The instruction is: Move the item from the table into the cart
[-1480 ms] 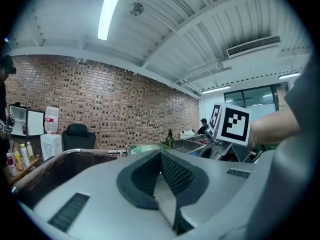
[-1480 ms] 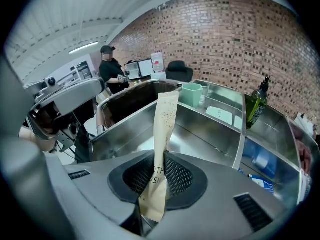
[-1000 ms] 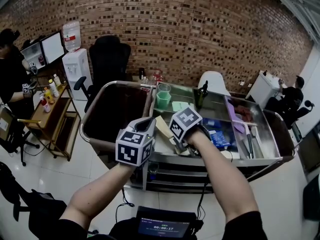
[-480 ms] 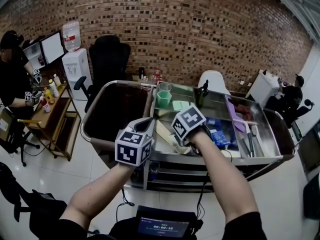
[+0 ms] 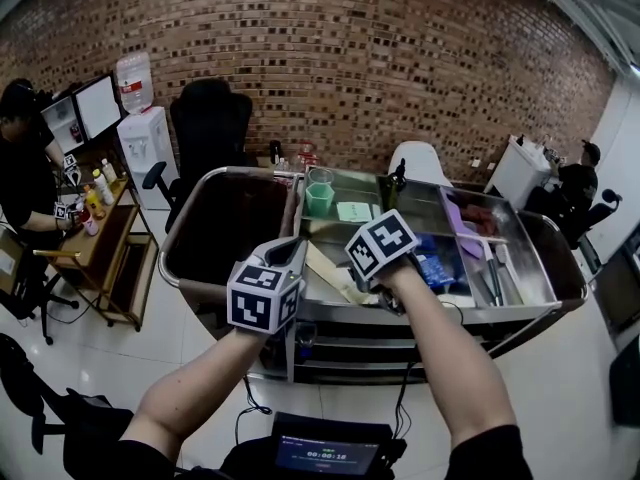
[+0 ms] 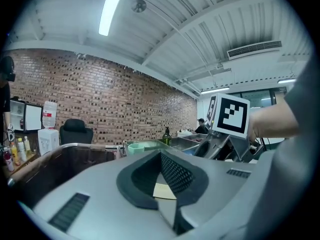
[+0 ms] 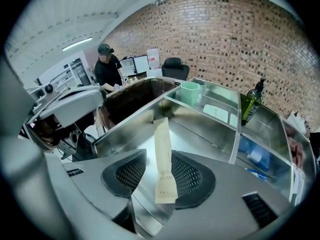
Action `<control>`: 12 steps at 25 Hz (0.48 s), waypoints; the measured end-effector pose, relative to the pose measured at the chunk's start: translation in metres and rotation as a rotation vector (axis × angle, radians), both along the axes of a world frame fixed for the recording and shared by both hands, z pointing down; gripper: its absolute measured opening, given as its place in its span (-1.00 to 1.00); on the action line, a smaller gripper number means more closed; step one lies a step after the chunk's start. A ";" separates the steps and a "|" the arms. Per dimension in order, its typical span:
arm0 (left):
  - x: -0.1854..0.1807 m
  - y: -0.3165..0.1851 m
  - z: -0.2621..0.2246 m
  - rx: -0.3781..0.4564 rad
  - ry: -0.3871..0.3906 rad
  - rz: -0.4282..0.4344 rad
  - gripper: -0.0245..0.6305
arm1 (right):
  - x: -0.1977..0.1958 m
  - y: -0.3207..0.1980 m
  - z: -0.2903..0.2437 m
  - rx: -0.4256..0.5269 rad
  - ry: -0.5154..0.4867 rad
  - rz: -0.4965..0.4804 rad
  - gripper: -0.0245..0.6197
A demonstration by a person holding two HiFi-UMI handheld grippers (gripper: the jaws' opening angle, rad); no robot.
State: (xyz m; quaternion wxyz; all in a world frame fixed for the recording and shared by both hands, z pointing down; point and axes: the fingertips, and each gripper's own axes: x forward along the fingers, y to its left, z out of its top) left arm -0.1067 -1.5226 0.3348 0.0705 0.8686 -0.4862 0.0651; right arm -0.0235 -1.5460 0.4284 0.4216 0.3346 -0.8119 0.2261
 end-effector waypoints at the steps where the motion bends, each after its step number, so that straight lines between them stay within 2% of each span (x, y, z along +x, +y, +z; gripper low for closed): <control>1: 0.000 0.004 -0.002 0.004 0.001 0.002 -0.91 | 0.000 0.003 -0.006 0.013 -0.026 0.005 -0.44; 5: -0.002 0.022 -0.011 0.010 0.009 0.002 -0.91 | 0.003 0.024 -0.033 0.067 -0.145 0.027 -0.44; 10: -0.008 0.049 -0.012 0.013 0.021 -0.010 -0.91 | 0.012 0.061 -0.056 0.158 -0.237 0.038 -0.44; 11: -0.009 0.055 -0.012 0.016 0.021 -0.011 -0.91 | 0.015 0.068 -0.061 0.191 -0.255 0.048 -0.50; 12: -0.010 0.061 -0.012 0.018 0.020 -0.010 -0.91 | 0.018 0.075 -0.067 0.226 -0.276 0.060 -0.66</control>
